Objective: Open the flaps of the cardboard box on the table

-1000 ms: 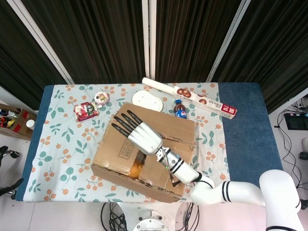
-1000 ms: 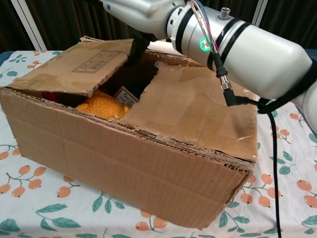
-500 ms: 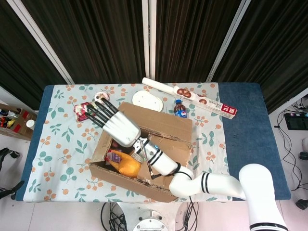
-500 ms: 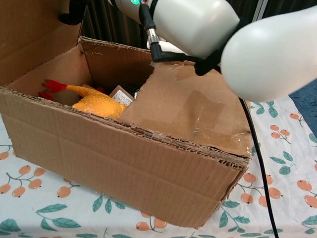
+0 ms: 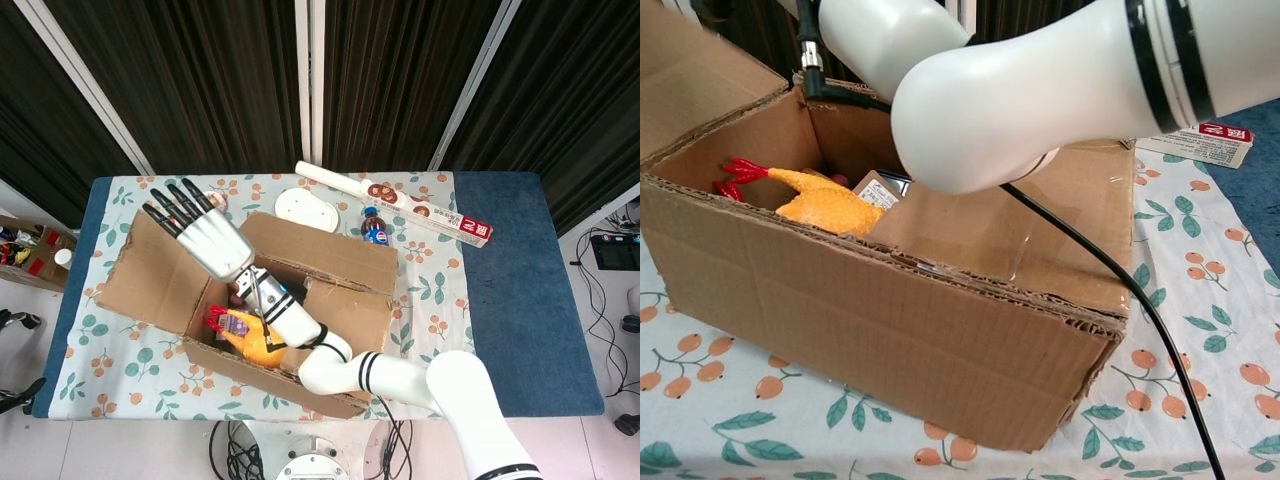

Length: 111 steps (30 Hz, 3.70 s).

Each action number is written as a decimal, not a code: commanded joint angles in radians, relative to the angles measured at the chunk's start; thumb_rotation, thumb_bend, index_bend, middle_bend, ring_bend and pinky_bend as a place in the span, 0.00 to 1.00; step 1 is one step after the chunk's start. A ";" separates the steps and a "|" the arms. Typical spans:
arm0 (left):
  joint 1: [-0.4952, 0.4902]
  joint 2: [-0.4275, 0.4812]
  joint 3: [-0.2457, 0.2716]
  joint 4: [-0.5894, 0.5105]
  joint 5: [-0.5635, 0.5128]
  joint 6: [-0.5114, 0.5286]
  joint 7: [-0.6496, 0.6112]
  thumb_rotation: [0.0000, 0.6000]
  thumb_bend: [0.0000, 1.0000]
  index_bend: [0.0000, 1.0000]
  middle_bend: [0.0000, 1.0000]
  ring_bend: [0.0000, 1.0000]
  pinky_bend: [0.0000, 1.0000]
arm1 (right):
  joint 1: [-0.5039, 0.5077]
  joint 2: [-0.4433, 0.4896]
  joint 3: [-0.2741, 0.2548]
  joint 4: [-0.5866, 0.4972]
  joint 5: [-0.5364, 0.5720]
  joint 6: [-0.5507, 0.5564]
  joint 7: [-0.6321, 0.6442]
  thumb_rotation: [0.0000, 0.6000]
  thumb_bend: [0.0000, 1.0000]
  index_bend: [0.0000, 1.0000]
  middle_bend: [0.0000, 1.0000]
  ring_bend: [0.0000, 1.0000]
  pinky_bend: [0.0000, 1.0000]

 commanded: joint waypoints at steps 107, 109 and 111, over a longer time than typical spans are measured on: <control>-0.060 0.122 0.027 -0.356 0.106 -0.087 0.211 1.00 0.06 0.07 0.10 0.10 0.22 | -0.758 1.501 -0.517 -1.214 -0.674 0.104 0.715 1.00 1.00 0.61 0.49 0.05 0.00; -0.061 0.124 0.030 -0.365 0.112 -0.087 0.220 1.00 0.06 0.07 0.10 0.10 0.22 | -0.787 1.509 -0.531 -1.200 -0.704 0.145 0.726 1.00 1.00 0.61 0.49 0.05 0.00; -0.061 0.125 0.032 -0.373 0.120 -0.085 0.228 1.00 0.06 0.07 0.10 0.10 0.22 | -0.815 1.514 -0.543 -1.187 -0.724 0.185 0.738 1.00 1.00 0.61 0.49 0.05 0.00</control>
